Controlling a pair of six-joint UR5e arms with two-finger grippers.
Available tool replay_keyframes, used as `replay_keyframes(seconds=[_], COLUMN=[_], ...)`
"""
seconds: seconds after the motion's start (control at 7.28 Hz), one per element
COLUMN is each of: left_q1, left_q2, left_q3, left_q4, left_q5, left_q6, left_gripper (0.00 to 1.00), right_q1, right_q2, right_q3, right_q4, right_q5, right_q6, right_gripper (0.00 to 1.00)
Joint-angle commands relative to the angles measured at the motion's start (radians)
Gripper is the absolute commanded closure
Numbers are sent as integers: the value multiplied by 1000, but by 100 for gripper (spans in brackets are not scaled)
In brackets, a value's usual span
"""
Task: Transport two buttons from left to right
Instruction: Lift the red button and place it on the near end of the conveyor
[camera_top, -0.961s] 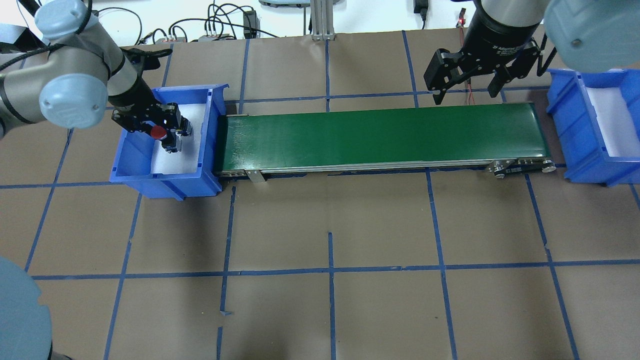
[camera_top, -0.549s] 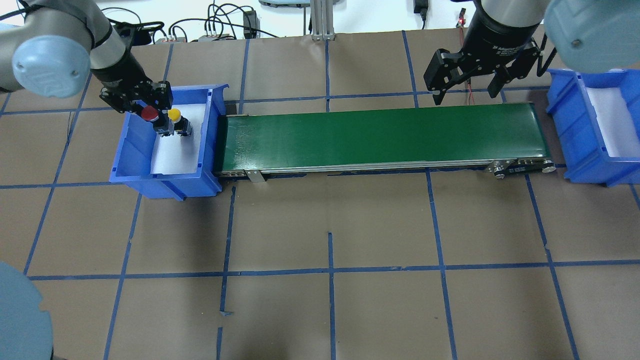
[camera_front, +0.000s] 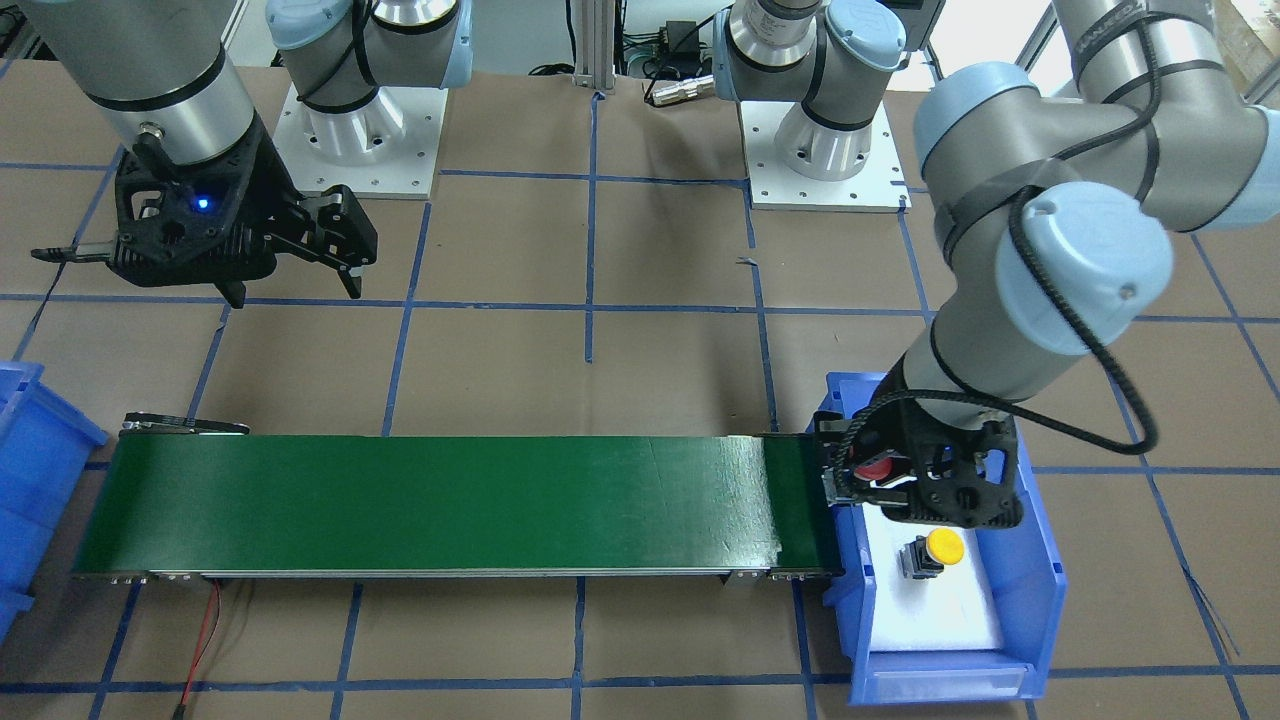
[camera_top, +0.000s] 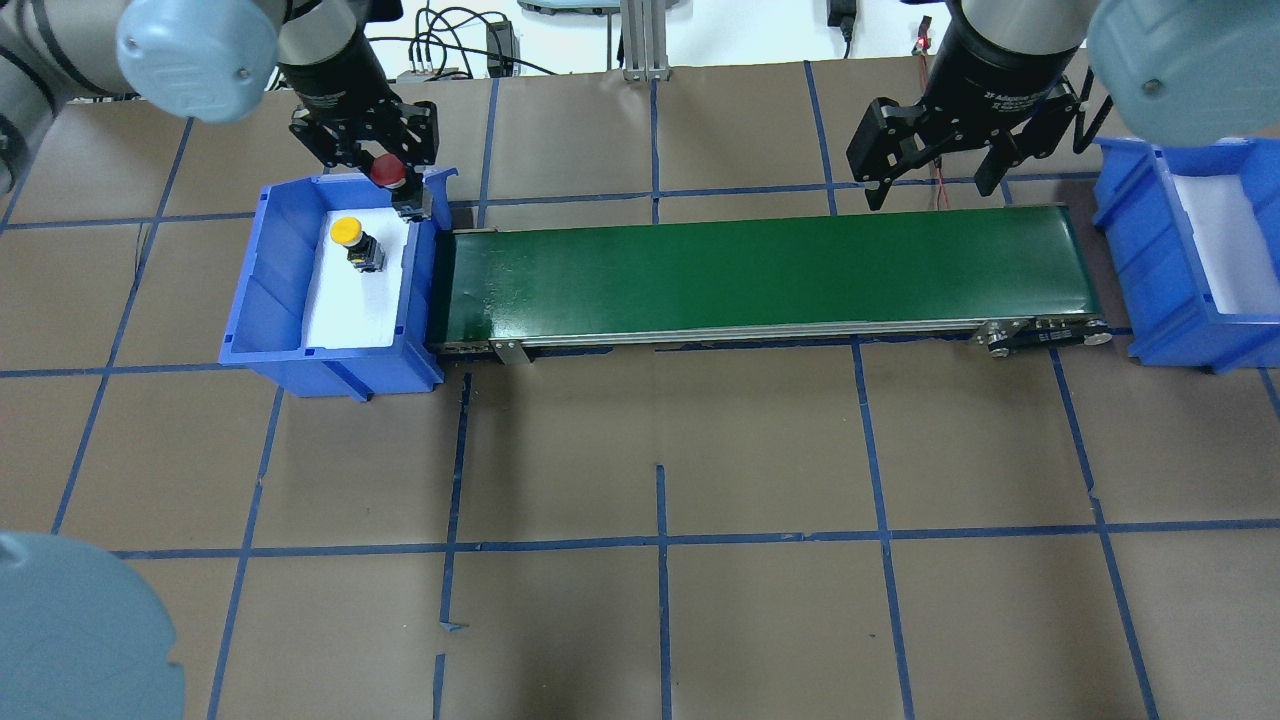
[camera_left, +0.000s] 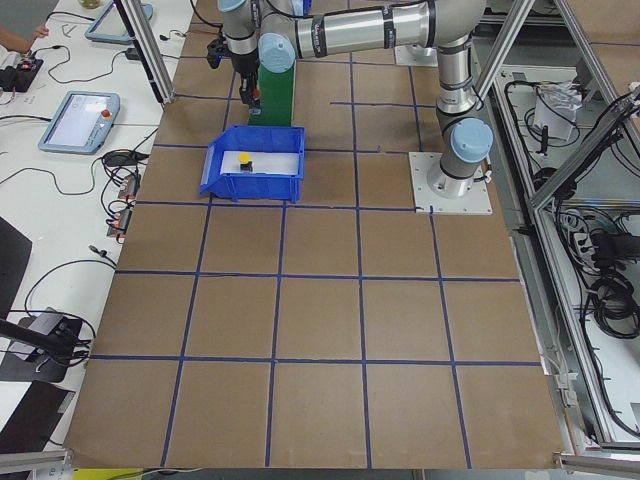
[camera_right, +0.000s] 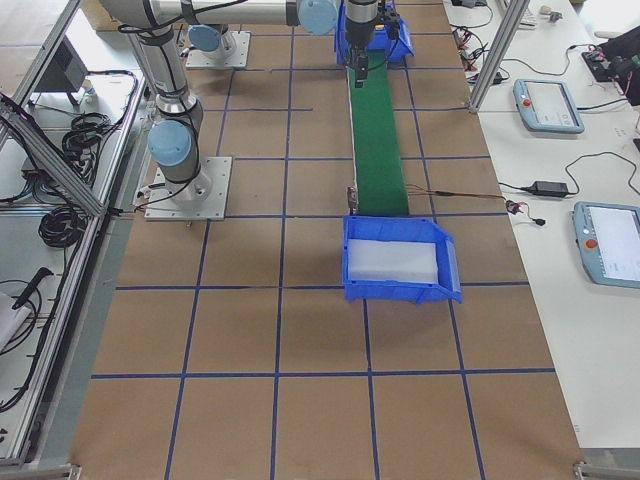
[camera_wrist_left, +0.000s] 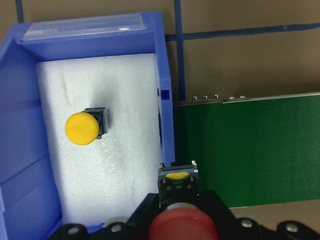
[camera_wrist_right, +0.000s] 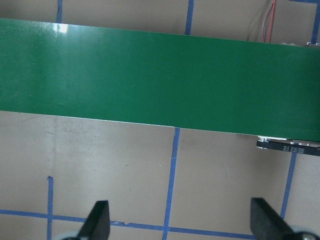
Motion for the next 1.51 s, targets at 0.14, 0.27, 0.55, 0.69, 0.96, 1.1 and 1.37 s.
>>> replay_keyframes(seconds=[0.14,0.27,0.55,0.69,0.96,1.1,1.37], left_q1=[-74,-89,-117,-121,-124,-121,-118], left_q2=[-100,-122,-131,-134,-133,-119,-99], left_q3=[5,4,-13,-15,-48,-38,-33], left_q4=[82,83,88,88,100,123,125], left_q5=[-5,3,4,6,6,1,-7], left_q6=[-80,-83,-118,-131,-175,-201,-224], left_gripper=[66,66,64,59,19,8,7], right_q1=[0,0,-1,0,-1,0,0], right_q2=[0,0,0,-1,0,0,-1], right_q3=[0,0,0,0,0,0,0], right_q4=[0,-1,1,1,1,1,1], right_q5=[0,0,0,0,0,0,0], right_q6=[-1,0,-1,0,-3,-1,-1], right_gripper=[0,0,0,0,0,0,0])
